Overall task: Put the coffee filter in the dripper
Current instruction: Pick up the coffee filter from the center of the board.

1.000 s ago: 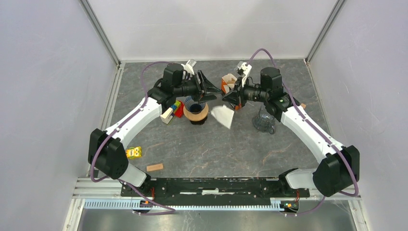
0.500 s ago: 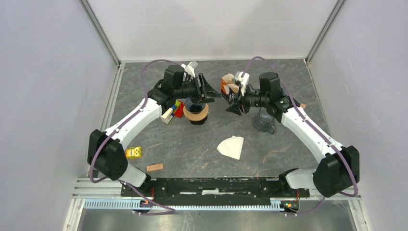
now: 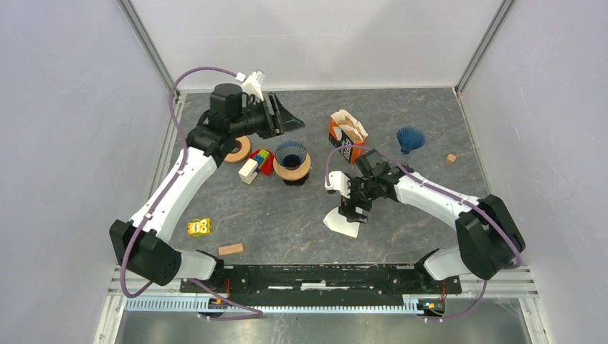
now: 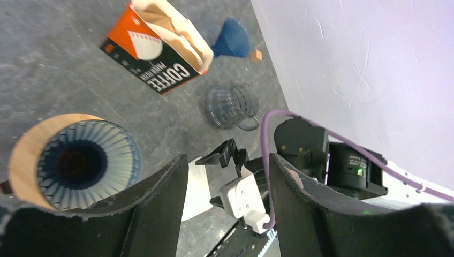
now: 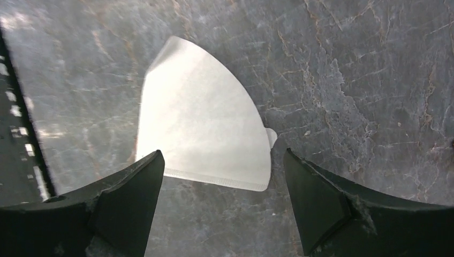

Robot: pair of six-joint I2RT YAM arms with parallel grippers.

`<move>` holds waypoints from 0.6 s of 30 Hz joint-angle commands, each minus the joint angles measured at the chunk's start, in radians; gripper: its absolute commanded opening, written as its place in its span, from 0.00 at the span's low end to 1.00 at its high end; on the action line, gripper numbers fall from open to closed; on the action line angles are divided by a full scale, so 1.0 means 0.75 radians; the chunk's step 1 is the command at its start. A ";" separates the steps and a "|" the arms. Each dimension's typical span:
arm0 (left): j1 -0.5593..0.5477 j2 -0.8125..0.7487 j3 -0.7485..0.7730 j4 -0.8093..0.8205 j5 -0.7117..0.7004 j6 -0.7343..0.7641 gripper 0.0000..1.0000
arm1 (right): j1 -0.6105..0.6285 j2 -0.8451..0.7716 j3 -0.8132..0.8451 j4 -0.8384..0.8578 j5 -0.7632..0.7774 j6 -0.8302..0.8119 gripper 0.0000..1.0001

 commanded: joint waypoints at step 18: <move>0.122 -0.119 -0.045 0.067 0.067 -0.007 0.64 | 0.096 0.287 0.026 0.143 0.188 -0.139 0.71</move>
